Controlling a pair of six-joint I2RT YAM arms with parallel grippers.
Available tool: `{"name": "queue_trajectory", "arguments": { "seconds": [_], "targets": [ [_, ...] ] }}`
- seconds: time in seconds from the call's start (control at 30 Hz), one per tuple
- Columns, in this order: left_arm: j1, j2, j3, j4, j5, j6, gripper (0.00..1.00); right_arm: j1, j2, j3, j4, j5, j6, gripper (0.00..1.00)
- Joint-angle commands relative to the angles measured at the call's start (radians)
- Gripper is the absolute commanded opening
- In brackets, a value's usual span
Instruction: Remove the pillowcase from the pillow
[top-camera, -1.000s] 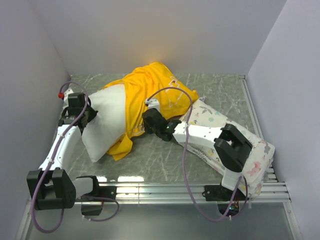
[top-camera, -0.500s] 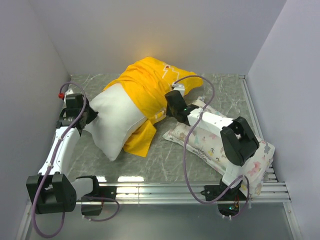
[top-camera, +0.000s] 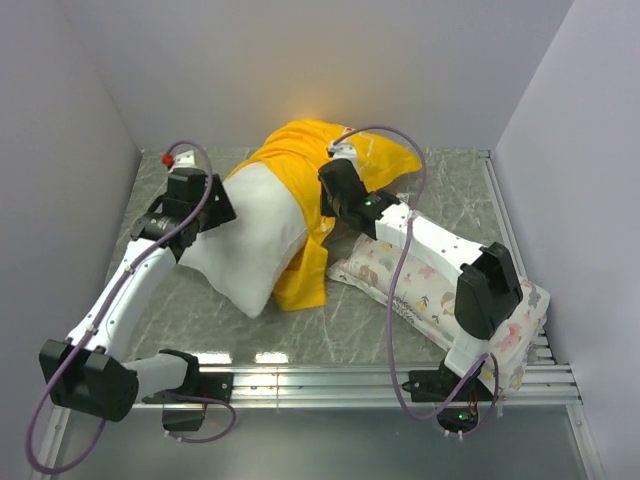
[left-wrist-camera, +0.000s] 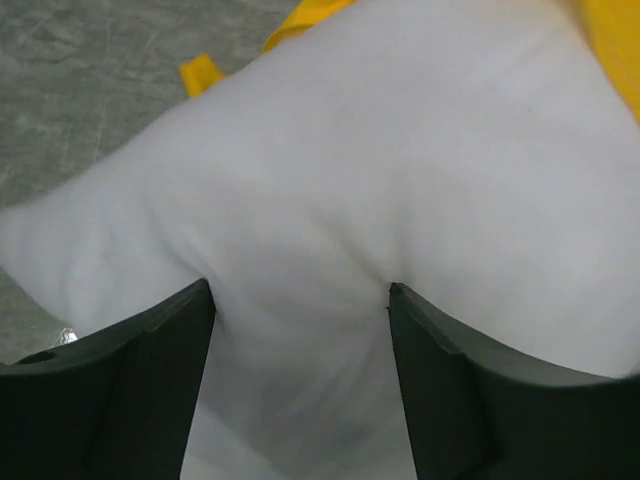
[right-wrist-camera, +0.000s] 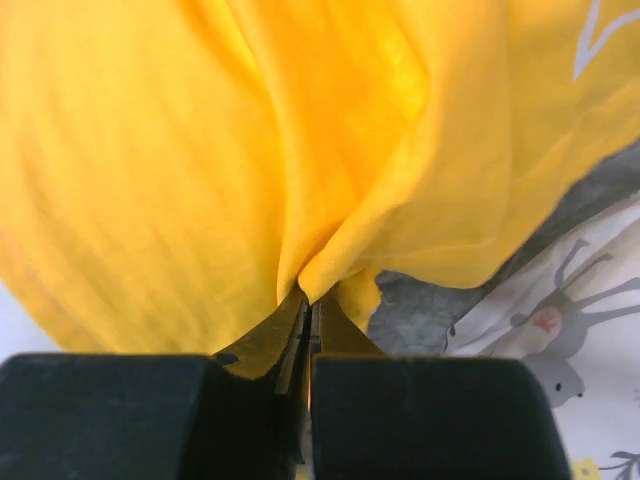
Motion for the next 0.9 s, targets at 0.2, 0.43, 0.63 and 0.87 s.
{"name": "queue_trajectory", "arguments": {
  "seconds": [0.2,0.43,0.63,0.87],
  "targets": [
    [-0.279,-0.123,0.085,-0.120,-0.319,0.010,0.82,0.020,-0.032,0.293,-0.105,-0.017,-0.049,0.00],
    [-0.457,-0.085,0.115,-0.187,-0.404,0.000,0.82,0.058,0.017,0.561,-0.219,0.012,-0.100,0.00],
    [-0.488,-0.037,0.126,-0.226,-0.510,-0.046,0.84,0.104,0.036,0.761,-0.303,0.029,-0.126,0.00],
    [-0.486,-0.126,0.164,-0.163,-0.340,-0.013,0.88,0.127,0.063,0.885,-0.362,0.043,-0.150,0.00]
  ]
}}
